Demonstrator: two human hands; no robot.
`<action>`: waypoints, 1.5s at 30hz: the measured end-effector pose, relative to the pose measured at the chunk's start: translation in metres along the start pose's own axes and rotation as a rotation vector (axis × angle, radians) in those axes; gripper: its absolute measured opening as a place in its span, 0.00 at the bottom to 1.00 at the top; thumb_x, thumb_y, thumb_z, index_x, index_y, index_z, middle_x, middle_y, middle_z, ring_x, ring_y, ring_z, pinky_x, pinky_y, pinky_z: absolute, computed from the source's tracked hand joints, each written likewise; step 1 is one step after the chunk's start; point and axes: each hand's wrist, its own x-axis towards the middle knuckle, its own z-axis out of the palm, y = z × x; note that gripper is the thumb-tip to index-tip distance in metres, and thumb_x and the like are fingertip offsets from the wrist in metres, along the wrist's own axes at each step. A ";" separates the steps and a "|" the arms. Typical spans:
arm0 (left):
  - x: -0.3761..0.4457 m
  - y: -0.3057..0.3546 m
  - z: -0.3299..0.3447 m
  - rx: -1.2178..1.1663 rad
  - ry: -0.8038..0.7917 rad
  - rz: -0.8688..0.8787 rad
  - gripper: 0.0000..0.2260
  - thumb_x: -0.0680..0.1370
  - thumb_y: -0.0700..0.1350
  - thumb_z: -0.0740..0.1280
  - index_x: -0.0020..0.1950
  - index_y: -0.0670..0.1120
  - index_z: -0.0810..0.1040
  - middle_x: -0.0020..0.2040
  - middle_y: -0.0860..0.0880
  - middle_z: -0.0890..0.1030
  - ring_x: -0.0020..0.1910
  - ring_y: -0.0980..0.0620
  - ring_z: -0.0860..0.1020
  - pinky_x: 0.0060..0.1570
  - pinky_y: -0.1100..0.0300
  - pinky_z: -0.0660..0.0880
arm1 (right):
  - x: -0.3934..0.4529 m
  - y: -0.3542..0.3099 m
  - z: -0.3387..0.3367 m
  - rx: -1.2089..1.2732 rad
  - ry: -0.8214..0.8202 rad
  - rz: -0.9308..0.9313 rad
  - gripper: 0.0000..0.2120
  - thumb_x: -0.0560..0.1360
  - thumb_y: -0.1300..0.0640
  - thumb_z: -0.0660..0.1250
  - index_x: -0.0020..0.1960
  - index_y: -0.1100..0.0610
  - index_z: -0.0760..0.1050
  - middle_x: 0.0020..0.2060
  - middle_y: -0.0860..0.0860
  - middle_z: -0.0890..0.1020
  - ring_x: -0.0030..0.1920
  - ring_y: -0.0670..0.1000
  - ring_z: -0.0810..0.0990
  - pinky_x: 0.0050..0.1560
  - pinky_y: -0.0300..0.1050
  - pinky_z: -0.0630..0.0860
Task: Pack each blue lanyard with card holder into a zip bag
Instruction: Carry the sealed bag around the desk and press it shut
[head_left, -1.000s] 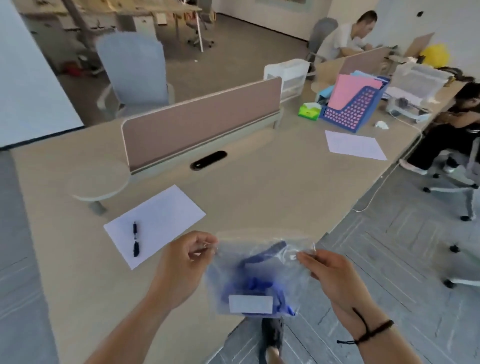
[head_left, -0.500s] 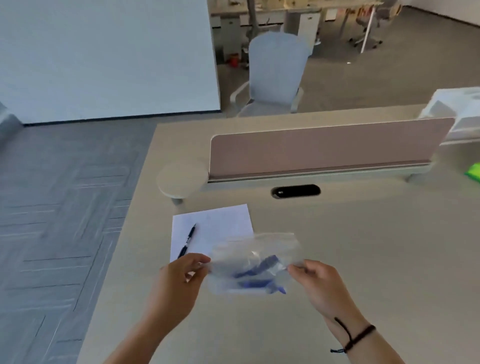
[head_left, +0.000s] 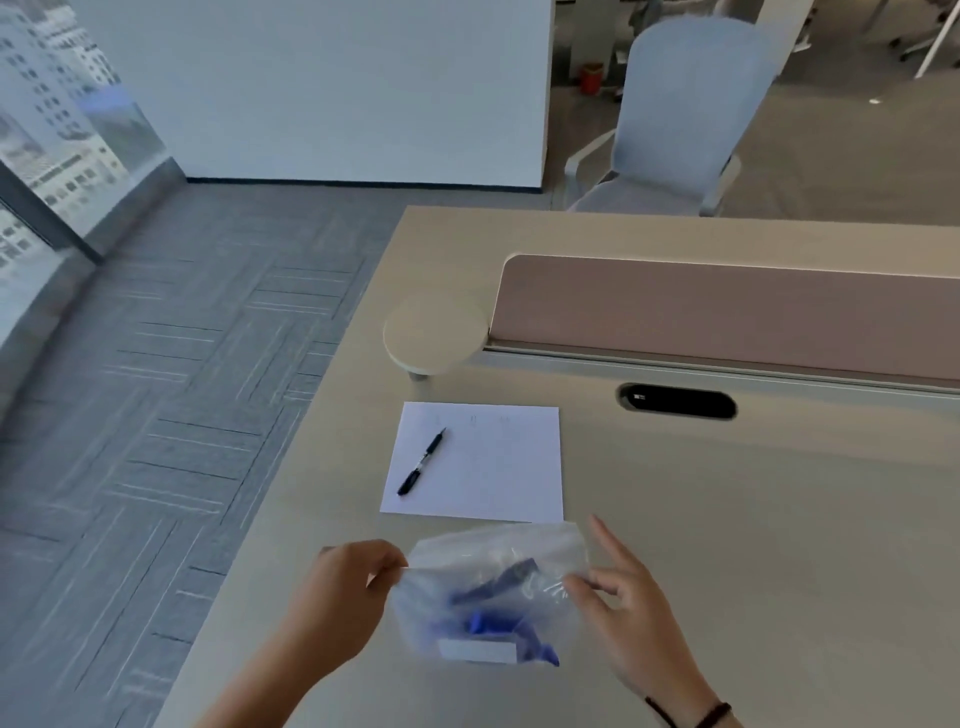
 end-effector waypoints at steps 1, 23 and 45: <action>0.006 -0.003 0.000 0.017 -0.033 -0.010 0.10 0.77 0.41 0.69 0.39 0.55 0.80 0.38 0.57 0.84 0.41 0.56 0.80 0.42 0.63 0.74 | 0.005 0.001 0.001 -0.010 -0.024 -0.016 0.13 0.76 0.53 0.71 0.35 0.57 0.81 0.68 0.26 0.64 0.72 0.28 0.55 0.69 0.36 0.59; 0.213 -0.024 0.054 -0.539 -0.254 -0.272 0.08 0.81 0.41 0.58 0.44 0.42 0.73 0.36 0.51 0.75 0.34 0.53 0.70 0.38 0.61 0.68 | 0.192 0.027 0.024 0.184 0.103 0.341 0.25 0.78 0.50 0.67 0.31 0.64 0.64 0.25 0.53 0.68 0.28 0.50 0.64 0.28 0.40 0.65; 0.256 -0.029 0.128 -0.184 -0.188 -0.167 0.32 0.76 0.55 0.70 0.75 0.56 0.57 0.64 0.45 0.76 0.54 0.46 0.78 0.53 0.55 0.76 | 0.270 0.086 0.038 -0.049 -0.073 0.415 0.31 0.61 0.35 0.74 0.58 0.51 0.75 0.55 0.47 0.81 0.58 0.50 0.79 0.56 0.48 0.79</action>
